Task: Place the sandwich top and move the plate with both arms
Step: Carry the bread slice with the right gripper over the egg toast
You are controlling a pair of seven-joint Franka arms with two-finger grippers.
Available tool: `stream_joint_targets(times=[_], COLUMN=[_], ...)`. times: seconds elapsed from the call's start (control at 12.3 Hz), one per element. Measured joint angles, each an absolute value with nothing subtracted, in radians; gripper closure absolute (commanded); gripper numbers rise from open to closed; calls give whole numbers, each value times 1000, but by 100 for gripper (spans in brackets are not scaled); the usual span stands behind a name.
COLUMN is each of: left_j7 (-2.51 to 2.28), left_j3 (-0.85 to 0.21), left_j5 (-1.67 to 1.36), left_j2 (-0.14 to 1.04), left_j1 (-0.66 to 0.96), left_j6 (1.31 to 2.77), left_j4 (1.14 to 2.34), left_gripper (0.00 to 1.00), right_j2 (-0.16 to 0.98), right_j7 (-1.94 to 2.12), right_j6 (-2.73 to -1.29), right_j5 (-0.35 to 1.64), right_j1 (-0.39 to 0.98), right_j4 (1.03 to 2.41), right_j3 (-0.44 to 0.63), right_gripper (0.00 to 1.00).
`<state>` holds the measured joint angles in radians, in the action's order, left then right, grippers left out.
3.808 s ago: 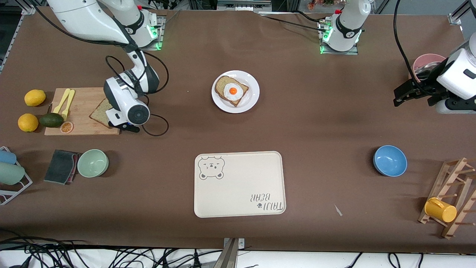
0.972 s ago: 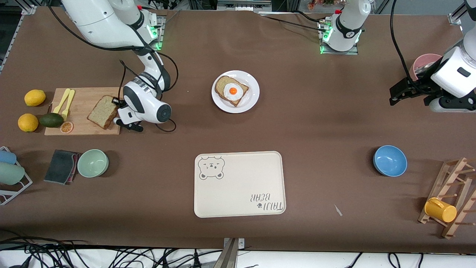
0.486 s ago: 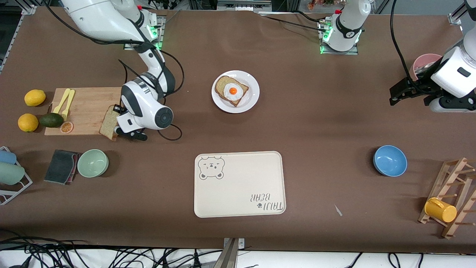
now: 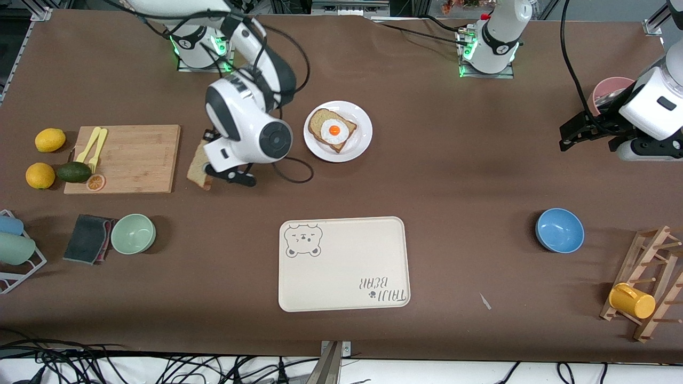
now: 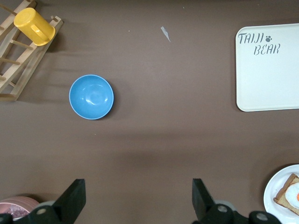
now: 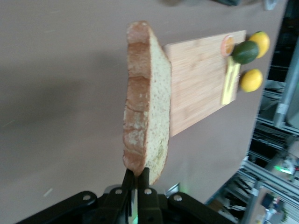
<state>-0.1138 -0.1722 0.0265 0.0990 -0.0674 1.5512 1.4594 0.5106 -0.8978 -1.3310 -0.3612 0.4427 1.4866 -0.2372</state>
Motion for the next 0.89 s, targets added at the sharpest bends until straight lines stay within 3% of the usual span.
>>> stream_joint_targets(times=[0.57,0.89], left_j7=[-114,-114], left_j3=[-171,-171], left_j5=[27,27], left_j2=[99,99], left_j1=[-74,-75], left_j6=[1551,1551], left_j4=[1459,1459], left_gripper=[0,0], right_j2=[512,518], right_j7=[-970,-972], right_j6=[-1353,-1458], right_j5=[-284,-185], right_j1=[812,853], right_j4=[1404,1402], right_j3=[-245,-257], right_gripper=[100,100])
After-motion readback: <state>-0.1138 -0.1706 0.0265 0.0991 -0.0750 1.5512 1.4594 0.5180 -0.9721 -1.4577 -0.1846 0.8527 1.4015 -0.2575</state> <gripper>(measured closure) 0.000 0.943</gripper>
